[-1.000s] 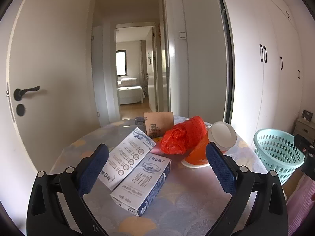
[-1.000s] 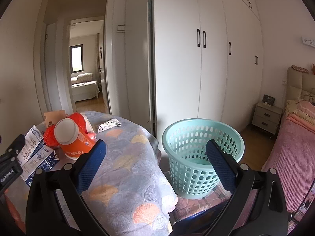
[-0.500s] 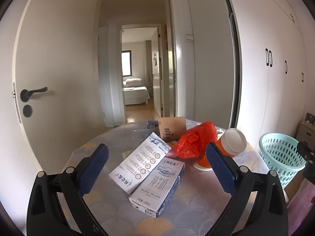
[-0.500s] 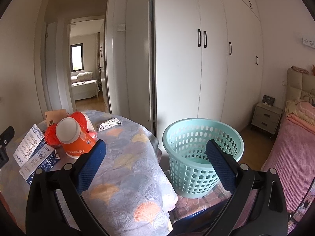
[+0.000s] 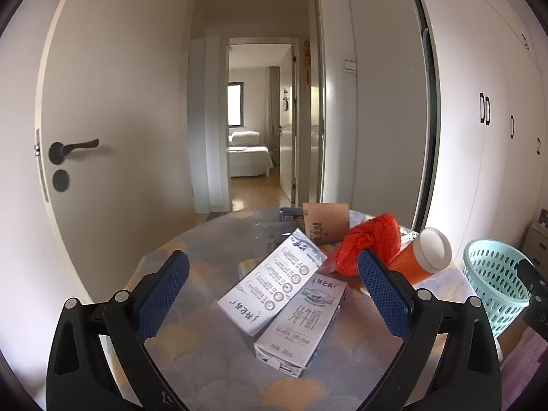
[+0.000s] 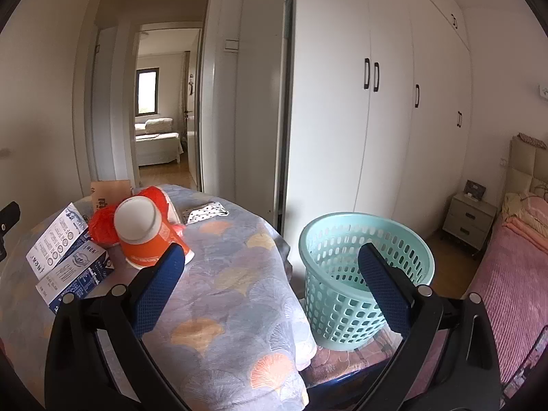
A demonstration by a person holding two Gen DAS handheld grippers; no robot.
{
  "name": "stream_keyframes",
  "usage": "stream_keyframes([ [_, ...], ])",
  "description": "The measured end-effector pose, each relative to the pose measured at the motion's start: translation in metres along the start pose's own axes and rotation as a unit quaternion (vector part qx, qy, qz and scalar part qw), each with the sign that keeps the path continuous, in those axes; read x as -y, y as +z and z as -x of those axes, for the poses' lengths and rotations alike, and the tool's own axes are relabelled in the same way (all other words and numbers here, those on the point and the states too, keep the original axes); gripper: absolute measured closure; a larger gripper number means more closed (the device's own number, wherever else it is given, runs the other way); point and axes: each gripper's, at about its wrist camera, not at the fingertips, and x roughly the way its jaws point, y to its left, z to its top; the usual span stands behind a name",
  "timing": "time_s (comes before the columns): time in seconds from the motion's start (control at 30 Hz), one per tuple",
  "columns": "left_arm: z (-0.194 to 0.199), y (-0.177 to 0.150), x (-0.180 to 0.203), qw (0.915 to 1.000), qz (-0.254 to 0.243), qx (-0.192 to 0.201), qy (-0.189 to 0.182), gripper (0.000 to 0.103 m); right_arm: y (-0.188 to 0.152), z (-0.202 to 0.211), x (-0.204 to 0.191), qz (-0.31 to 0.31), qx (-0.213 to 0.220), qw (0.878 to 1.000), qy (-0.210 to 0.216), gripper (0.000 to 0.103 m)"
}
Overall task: Collect trash
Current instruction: 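Grasp the orange paper cup with the right tool while the left tool grasps a white milk carton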
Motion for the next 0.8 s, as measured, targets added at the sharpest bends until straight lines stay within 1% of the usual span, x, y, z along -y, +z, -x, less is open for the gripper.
stream_keyframes([
  [0.13,-0.006,0.0,-0.013,0.9999,0.006,-0.014,-0.007,0.007,-0.001,-0.001,-0.005,0.006,-0.003,1.0,0.009,0.015],
  [0.17,-0.008,0.0,-0.016,0.9997,0.009,-0.019,-0.011,0.007,-0.001,-0.003,-0.006,0.007,-0.005,1.0,0.012,0.021],
  [0.2,-0.011,0.001,-0.021,0.9992,0.01,-0.025,-0.03,0.008,-0.001,-0.004,-0.007,0.008,-0.006,1.0,0.016,0.029],
  [0.23,-0.015,0.002,-0.025,0.9975,0.008,-0.037,-0.061,0.008,-0.001,-0.006,-0.008,0.008,-0.008,1.0,0.018,0.032],
  [0.3,-0.023,0.002,-0.032,0.994,0.007,-0.059,-0.091,0.008,0.001,-0.011,-0.009,0.004,-0.016,0.999,0.027,0.033],
  [0.33,-0.027,0.002,-0.033,0.993,0.001,-0.069,-0.096,0.008,0.001,-0.014,-0.011,0.003,-0.02,0.999,0.032,0.033],
  [0.43,-0.042,0.004,-0.036,0.9917,-0.02,-0.085,-0.094,0.008,0.007,-0.019,-0.022,0.009,-0.022,0.998,0.057,0.033],
  [0.5,-0.057,0.006,-0.041,0.988,-0.026,-0.105,-0.11,0.008,0.012,-0.02,-0.031,0.014,-0.017,0.997,0.073,0.032],
  [0.6,-0.084,0.008,-0.044,0.9802,-0.041,-0.145,-0.129,0.008,0.023,-0.028,-0.049,0.018,-0.02,0.994,0.102,0.032],
  [0.73,-0.104,0.008,-0.036,0.9757,-0.074,-0.16,-0.13,0.009,0.035,-0.044,-0.076,0.028,-0.026,0.991,0.13,0.032],
  [0.8,-0.114,0.007,-0.029,0.9716,-0.089,-0.171,-0.137,0.009,0.039,-0.052,-0.085,0.027,-0.035,0.99,0.135,0.031],
])
